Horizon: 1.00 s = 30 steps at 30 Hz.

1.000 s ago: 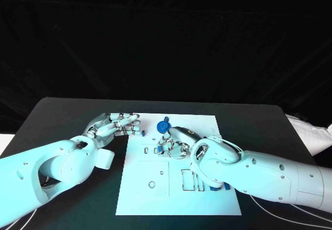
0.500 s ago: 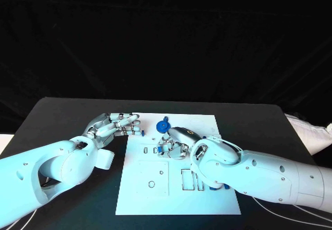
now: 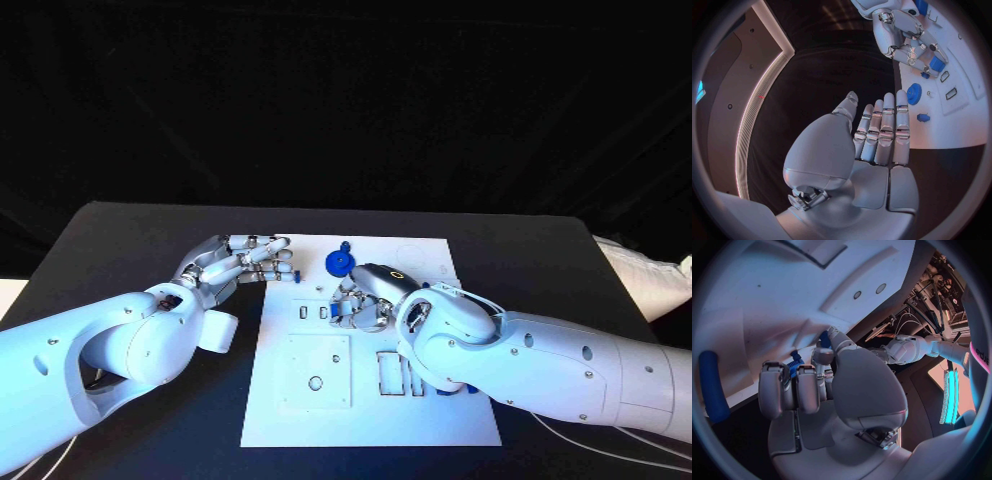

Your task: Assemble the parts on the task board

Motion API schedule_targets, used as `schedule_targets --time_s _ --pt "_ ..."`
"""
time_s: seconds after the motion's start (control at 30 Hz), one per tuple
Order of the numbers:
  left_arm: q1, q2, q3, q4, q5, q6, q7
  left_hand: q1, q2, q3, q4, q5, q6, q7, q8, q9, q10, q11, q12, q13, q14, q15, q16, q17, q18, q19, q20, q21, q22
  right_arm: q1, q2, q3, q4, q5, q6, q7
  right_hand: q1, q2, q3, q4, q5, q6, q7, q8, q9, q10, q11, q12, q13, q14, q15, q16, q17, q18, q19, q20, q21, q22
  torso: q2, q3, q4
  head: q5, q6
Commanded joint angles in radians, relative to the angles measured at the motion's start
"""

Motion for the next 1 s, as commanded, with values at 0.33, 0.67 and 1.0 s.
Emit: schedule_targets --time_s 0.33,0.67,1.0 --pt "0.0 0.001 0.0 0.003 0.003 0.022 0.012 -0.001 0.001 0.0 -0.007 0.0 0.003 0.005 -0.006 -0.002 0.003 0.003 -0.003 -0.002 0.002 0.002 -0.005 0.003 0.011 -0.003 0.003 -0.002 -0.001 -0.007 0.007 -0.005 -0.009 -0.024 0.035 -0.053 -0.013 -0.021 -0.001 0.01 0.004 -0.049 0.015 -0.026 -0.013 -0.019 0.011 -0.023 -0.015 0.06 0.013 -0.012 0.012 0.0 -0.014 0.008 -0.013 -0.011 0.0 0.0 -0.0004 -0.001 0.0" --pt "0.0 0.0 0.0 0.004 0.003 0.022 0.011 -0.001 0.001 0.0 -0.007 0.0 0.003 0.005 -0.006 -0.002 0.003 0.003 -0.003 -0.002 0.002 0.002 -0.005 0.003 0.011 -0.003 0.003 -0.002 -0.001 -0.007 0.009 -0.005 -0.009 -0.021 0.038 -0.053 -0.029 -0.033 -0.012 0.019 0.006 -0.056 0.018 -0.025 -0.015 -0.023 0.015 -0.029 -0.02 0.059 0.016 -0.015 0.008 0.001 -0.017 0.011 -0.016 -0.016 0.0 0.0003 -0.0006 -0.001 -0.004" --pt "0.0 -0.001 0.0 0.003 0.003 0.024 0.009 -0.001 0.001 0.0 -0.007 0.0 0.003 0.005 -0.006 -0.002 0.003 0.003 -0.003 -0.002 0.002 0.002 -0.005 0.003 0.011 -0.003 0.003 -0.002 -0.001 -0.011 -0.001 -0.005 0.01 -0.028 -0.096 -0.02 -0.053 -0.073 -0.177 0.082 0.005 -0.158 0.037 -0.024 -0.031 -0.095 0.038 -0.123 -0.103 0.052 0.035 -0.04 -0.022 0.01 -0.044 0.029 -0.042 -0.059 -0.001 0.0008 0.0001 -0.003 -0.004"
